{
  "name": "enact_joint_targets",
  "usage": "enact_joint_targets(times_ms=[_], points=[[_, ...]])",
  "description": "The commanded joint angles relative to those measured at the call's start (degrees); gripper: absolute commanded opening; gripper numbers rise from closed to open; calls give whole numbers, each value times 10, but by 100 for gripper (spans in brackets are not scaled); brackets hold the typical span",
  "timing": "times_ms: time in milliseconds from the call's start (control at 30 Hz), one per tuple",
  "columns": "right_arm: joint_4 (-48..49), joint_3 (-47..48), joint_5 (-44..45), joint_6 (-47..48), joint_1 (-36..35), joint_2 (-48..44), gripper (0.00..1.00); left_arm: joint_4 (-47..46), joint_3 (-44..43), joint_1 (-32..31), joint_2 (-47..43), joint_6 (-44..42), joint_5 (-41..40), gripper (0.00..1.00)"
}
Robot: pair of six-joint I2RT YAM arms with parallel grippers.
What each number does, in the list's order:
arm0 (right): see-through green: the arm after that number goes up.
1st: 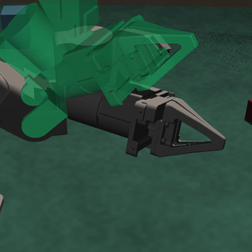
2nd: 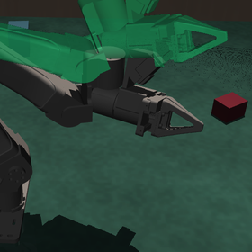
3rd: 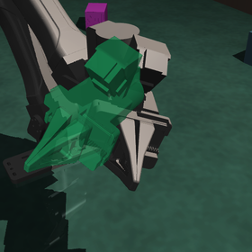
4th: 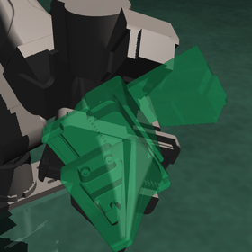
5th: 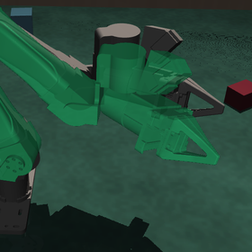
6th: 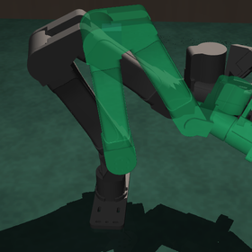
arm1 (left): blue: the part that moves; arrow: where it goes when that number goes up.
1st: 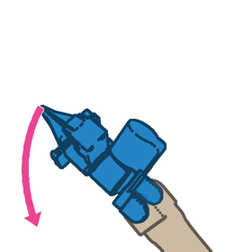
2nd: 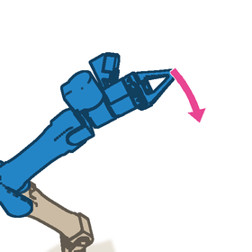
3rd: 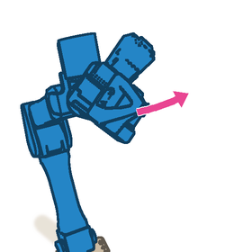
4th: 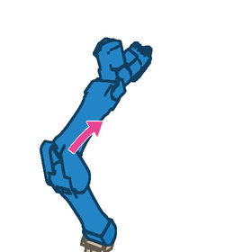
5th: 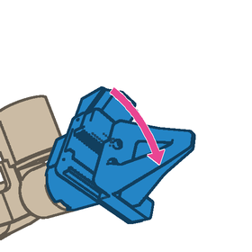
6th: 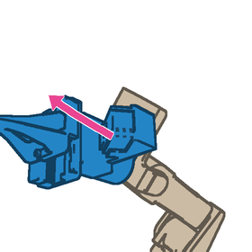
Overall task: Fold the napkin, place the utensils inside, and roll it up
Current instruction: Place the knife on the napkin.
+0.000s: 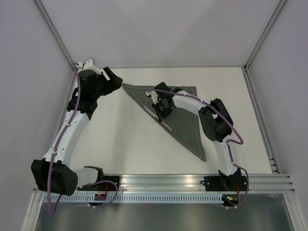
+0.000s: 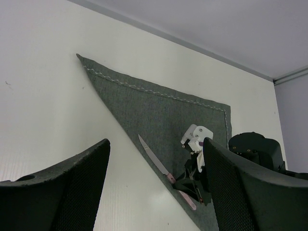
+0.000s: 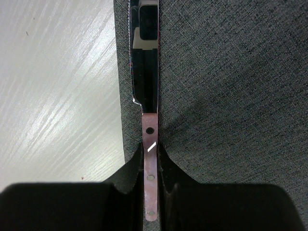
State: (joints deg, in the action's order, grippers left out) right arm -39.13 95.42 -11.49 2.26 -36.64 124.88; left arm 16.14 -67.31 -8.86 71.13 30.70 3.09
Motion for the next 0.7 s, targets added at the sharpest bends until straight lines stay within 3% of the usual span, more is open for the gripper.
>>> enact_joint_targets(times_ms=[0,200,233,333,467,600,667], points=[[7,16,22,-17,-4,7,5,-12,1,0,-13,-27,-1,82],[3,21,21,-16,-4,2,27,-23,2,0,-20,-38,7,87],[1,22,21,-16,-4,-1,34,-26,4,0,-21,-41,8,99],[-3,28,18,-16,-4,-8,43,-47,7,1,-28,-48,17,100],[-15,39,15,-15,-4,-18,48,-79,21,7,-49,-30,15,100],[-16,44,15,-16,-3,-51,48,-109,25,5,-57,-62,90,100],[-15,46,13,-19,9,-86,50,-121,35,-17,-61,-71,88,100]])
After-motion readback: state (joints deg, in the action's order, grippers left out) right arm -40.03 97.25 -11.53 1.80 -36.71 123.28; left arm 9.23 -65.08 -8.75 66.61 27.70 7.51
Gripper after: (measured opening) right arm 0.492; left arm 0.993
